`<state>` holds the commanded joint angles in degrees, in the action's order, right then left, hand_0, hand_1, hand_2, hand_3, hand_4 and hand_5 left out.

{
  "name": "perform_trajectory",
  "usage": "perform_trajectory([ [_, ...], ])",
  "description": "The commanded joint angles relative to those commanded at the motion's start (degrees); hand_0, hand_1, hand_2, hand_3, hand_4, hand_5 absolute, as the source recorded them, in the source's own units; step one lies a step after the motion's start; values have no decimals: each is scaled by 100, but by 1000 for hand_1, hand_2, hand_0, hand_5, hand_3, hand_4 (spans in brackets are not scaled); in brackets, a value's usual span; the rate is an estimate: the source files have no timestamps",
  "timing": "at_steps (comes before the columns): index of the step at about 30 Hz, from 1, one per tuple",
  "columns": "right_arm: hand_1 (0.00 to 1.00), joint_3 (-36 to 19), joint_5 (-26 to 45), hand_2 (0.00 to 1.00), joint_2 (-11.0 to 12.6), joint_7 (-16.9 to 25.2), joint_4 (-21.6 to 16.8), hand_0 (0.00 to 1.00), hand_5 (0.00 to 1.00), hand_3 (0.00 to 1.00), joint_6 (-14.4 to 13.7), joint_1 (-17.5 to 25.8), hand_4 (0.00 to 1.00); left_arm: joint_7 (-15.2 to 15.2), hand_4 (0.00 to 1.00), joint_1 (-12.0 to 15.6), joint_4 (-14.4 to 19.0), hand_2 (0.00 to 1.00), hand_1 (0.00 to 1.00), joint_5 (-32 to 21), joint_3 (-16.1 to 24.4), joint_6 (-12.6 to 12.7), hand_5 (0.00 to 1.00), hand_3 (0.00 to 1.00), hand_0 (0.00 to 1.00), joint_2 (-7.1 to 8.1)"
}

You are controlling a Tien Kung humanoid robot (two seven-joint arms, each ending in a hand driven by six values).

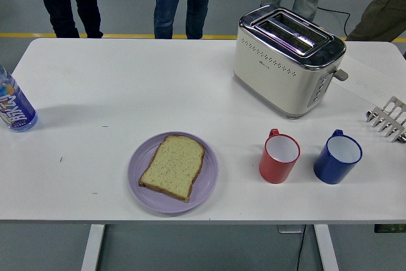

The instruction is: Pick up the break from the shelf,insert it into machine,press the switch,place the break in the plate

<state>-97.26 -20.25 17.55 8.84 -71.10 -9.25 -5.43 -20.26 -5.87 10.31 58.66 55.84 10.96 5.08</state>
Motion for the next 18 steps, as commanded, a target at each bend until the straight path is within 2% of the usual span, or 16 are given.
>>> perform_trajectory([
  [18, 717, 53, 33, 706, -15, -26, -49, 764, 286, 671, 30, 31, 487, 7, 327, -2, 0, 505, 499, -13, 21, -4, 802, 537, 625, 4],
])
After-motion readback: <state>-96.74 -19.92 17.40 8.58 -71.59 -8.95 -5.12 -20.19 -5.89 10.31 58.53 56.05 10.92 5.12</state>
